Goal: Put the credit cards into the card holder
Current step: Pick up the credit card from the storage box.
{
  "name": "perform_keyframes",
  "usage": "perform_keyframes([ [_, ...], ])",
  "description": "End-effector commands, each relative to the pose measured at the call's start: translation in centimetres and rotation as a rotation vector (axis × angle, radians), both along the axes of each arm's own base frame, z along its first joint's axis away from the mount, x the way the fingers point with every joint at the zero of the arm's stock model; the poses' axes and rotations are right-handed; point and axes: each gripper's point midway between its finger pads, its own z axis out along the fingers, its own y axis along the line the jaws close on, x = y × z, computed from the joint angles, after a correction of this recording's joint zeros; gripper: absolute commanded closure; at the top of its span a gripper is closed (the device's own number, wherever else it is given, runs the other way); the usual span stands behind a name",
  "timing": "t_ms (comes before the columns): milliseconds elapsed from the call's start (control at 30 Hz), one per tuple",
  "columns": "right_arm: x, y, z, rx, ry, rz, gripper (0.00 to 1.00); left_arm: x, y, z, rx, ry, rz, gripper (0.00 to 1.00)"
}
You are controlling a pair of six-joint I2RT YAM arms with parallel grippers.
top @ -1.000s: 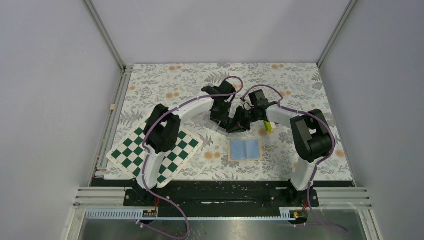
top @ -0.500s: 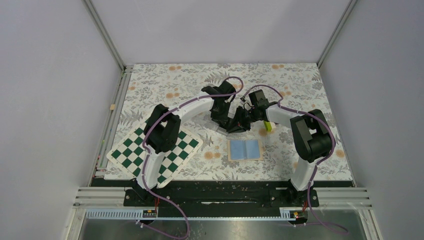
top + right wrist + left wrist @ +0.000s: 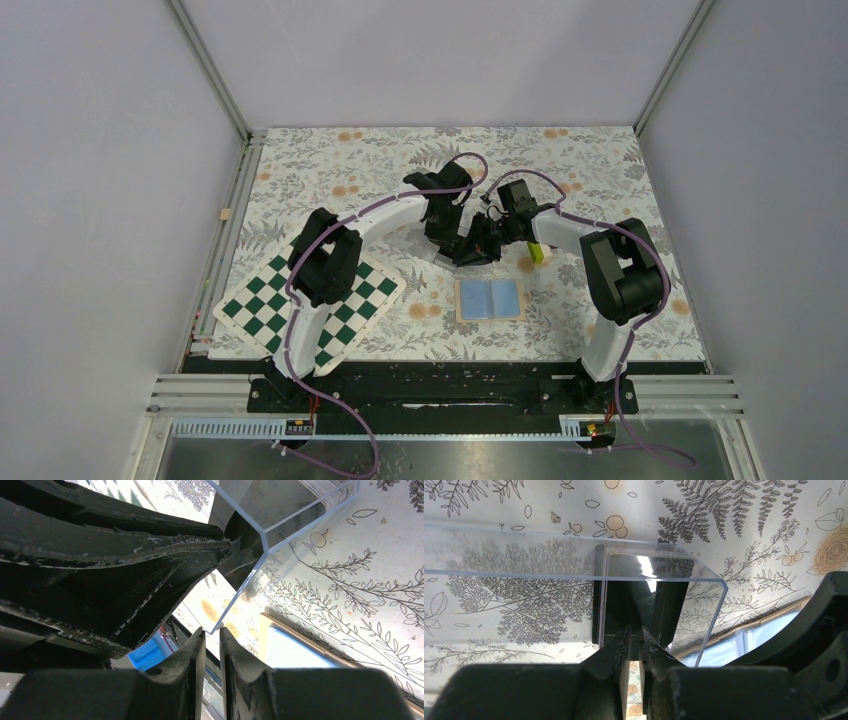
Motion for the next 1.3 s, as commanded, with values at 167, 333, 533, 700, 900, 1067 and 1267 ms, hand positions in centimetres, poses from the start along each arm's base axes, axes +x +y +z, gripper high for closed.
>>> perform_keyframes([
  [167, 0.3, 0.1, -0.3, -0.01, -0.01, 0.017, 0.77, 2.2, 0.9, 2.5, 0.02, -0.113, 0.058, 0.67],
  [333, 0.3, 0.1, -0.3, -0.009, -0.01, 0.017, 0.77, 2.0, 1.4, 1.0, 0.057, -0.081, 0.053, 0.67],
  [533, 0.3, 0.1, -0.3, -0.008, -0.011, 0.018, 0.77, 1.5, 1.1, 0.1, 0.048, -0.046, 0.042, 0.75],
  [700, 0.4, 0.2, -0.3, -0.008, -0.008, 0.019, 0.77, 1.1, 0.3, 0.4, 0.008, -0.03, 0.013, 0.83],
  [900, 0.3, 0.1, -0.3, -0.01, -0.007, 0.019, 0.77, 0.9, -0.4, 1.0, -0.031, -0.023, -0.008, 0.87],
  [1067, 0.3, 0.1, -0.3, -0.012, -0.007, 0.019, 0.77, 0.9, -1.0, 2.0, -0.07, -0.032, -0.013, 0.89],
  [1267, 0.3, 0.2, -0.4, -0.012, -0.005, 0.022, 0.77, 1.1, -1.2, 4.0, -0.1, -0.072, -0.013, 0.91],
])
